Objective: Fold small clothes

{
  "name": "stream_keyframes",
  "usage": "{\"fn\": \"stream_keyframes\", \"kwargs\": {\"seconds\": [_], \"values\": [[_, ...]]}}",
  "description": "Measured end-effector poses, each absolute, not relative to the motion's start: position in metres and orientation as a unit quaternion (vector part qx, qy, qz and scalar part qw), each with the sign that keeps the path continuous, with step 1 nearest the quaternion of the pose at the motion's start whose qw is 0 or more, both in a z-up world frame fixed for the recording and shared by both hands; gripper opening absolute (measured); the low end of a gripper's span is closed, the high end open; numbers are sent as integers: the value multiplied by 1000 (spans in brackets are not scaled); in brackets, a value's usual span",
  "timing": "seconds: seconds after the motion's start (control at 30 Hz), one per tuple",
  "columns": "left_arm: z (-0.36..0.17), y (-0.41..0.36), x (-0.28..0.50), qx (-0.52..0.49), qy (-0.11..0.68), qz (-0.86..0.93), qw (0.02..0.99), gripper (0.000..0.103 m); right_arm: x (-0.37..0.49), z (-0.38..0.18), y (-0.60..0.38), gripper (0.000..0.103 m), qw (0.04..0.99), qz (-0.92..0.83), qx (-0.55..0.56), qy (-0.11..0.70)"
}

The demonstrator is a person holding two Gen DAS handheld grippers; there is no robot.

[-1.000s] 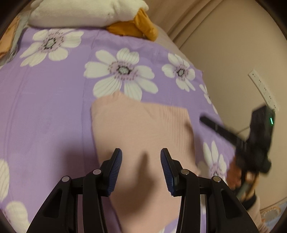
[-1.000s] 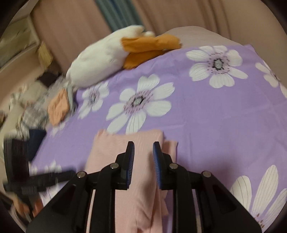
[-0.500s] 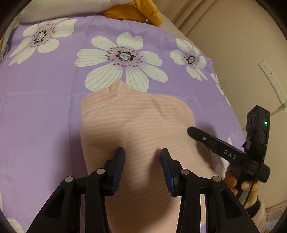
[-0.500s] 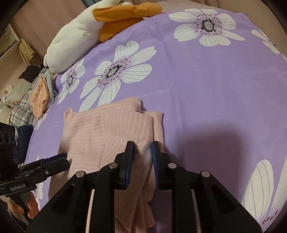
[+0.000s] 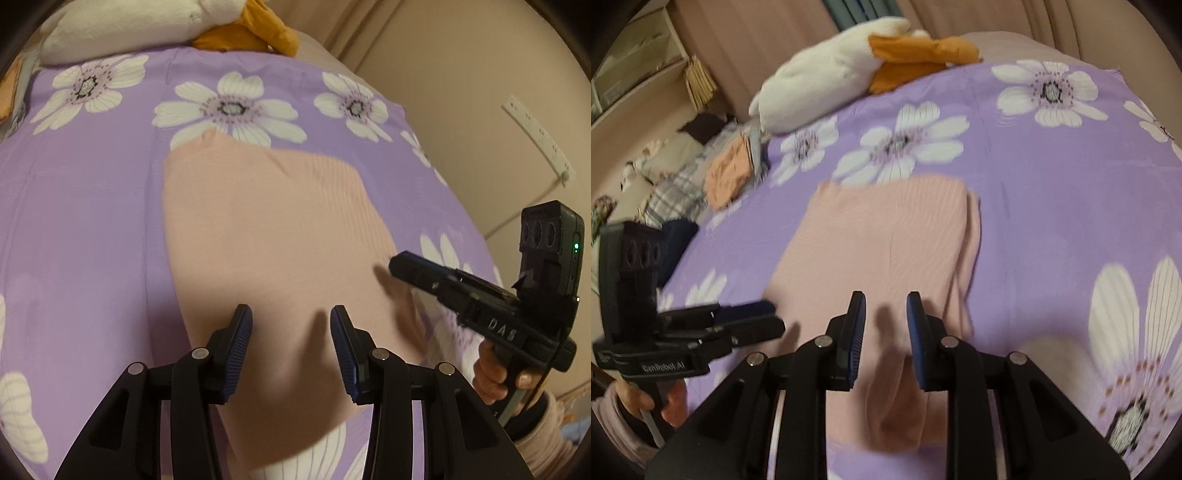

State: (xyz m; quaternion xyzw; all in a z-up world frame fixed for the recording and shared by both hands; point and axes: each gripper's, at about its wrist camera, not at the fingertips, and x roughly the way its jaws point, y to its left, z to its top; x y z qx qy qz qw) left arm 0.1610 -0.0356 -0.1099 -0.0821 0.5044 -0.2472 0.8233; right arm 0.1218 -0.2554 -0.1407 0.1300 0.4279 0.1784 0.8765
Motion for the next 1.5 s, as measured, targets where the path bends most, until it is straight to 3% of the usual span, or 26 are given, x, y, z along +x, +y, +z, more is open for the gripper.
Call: {"fn": "stream_keyframes", "kwargs": {"seconds": [0.17, 0.33, 0.8, 0.93, 0.97, 1.0, 1.03, 1.17, 1.27, 1.33, 1.5], "values": [[-127, -37, 155, -90, 524, -242, 812, 42, 113, -166, -257, 19, 865, 155, 135, 457], [-125, -34, 139, -96, 528, -245, 808, 42, 101, -160, -258, 24, 865, 152, 136, 458], [-133, -22, 104, -110, 531, -239, 806, 42, 67, -170, -257, 21, 858, 147, 155, 467], [-128, -8, 94, -136, 537, -229, 800, 42, 52, -161, -263, 28, 860, 148, 169, 458], [-127, -2, 91, -144, 537, -222, 801, 46, 49, -160, -265, 32, 860, 149, 174, 456], [-126, 3, 89, -150, 536, -215, 802, 51, 45, -158, -267, 43, 859, 152, 181, 454], [-125, 9, 87, -158, 535, -208, 804, 61, 42, -157, -270, 50, 858, 154, 191, 451], [-122, 32, 88, -201, 526, -191, 804, 63, 37, -155, -279, 51, 854, 156, 223, 444], [-123, 44, 93, -226, 527, -183, 799, 67, 39, -155, -283, 57, 847, 156, 248, 444], [-125, 48, 96, -241, 526, -183, 795, 74, 40, -156, -284, 67, 842, 160, 263, 442], [-132, 57, 103, -281, 527, -187, 780, 79, 46, -161, -286, 70, 837, 154, 273, 449]]}}
